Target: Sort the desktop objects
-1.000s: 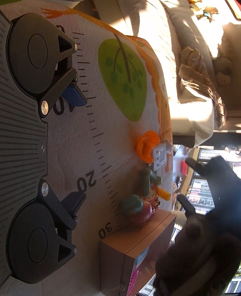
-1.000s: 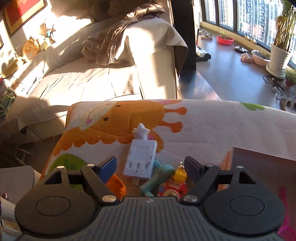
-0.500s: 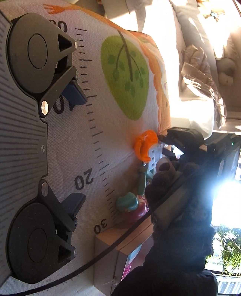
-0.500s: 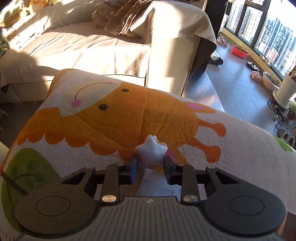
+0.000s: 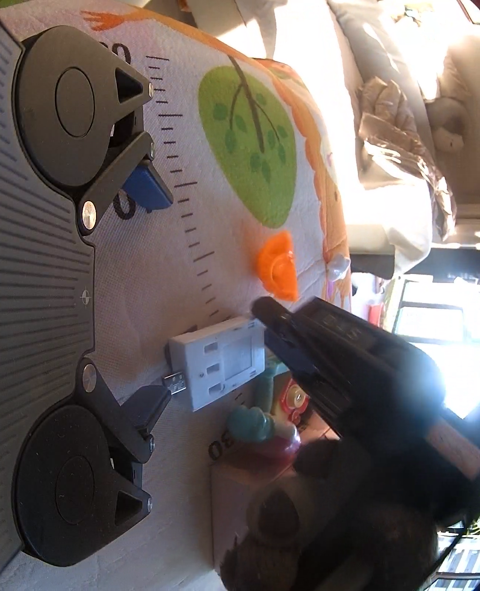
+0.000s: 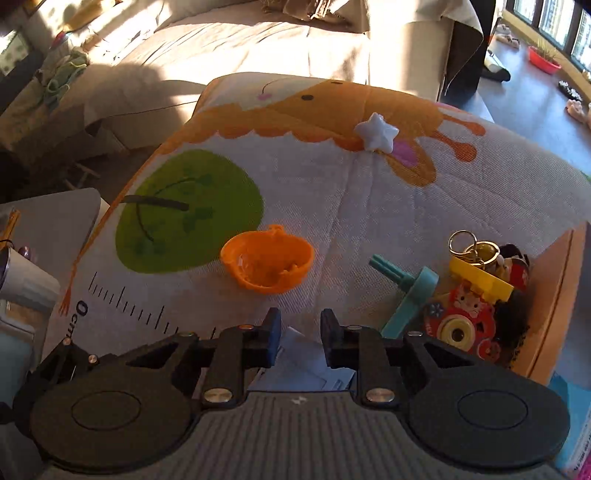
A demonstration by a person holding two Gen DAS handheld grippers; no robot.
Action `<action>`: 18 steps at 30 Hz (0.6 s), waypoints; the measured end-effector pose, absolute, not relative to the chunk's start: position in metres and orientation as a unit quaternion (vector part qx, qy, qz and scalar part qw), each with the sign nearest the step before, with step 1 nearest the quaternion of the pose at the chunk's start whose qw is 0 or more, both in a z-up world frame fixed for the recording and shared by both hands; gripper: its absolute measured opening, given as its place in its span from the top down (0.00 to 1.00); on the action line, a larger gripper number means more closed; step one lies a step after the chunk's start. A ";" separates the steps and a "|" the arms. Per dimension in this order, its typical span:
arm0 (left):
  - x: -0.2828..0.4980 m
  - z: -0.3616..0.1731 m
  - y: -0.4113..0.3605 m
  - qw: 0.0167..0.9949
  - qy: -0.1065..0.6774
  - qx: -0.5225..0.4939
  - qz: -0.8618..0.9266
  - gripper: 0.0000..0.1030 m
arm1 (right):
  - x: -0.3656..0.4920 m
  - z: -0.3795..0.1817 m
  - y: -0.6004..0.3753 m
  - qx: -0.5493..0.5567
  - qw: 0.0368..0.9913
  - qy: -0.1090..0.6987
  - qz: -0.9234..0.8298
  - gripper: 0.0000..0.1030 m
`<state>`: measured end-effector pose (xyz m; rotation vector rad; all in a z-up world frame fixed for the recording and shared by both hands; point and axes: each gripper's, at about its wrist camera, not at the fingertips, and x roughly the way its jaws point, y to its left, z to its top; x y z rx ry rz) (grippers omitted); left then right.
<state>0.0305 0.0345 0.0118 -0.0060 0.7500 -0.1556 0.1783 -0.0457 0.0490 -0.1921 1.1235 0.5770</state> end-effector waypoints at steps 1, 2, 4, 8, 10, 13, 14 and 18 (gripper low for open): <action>0.030 0.012 0.033 0.927 0.367 -0.001 -0.078 0.00 | 0.176 0.057 -0.052 -0.090 0.815 0.509 0.262 0.72; 0.030 0.012 0.032 0.926 0.368 0.002 -0.081 0.00 | 0.175 0.063 -0.060 -0.088 0.830 0.491 0.248 0.64; 0.031 0.012 0.029 0.926 0.369 0.009 -0.083 0.00 | 0.184 0.073 -0.077 -0.089 0.860 0.460 0.203 0.59; 0.032 0.013 0.022 0.923 0.374 0.016 -0.089 0.00 | 0.215 0.065 -0.102 -0.081 0.878 0.455 0.125 0.66; 0.030 0.014 0.020 0.921 0.378 0.016 -0.096 0.00 | 0.226 0.057 -0.106 -0.069 0.871 0.473 0.112 0.69; 0.027 0.016 0.019 0.919 0.379 0.026 -0.101 0.00 | 0.224 0.052 -0.099 -0.089 0.871 0.468 0.123 0.68; 0.026 0.016 0.019 0.919 0.380 0.029 -0.099 0.00 | 0.223 0.051 -0.098 -0.078 0.863 0.480 0.139 0.67; 0.020 0.017 0.021 0.918 0.385 0.031 -0.093 0.00 | 0.199 0.046 -0.082 -0.098 0.855 0.484 0.155 0.60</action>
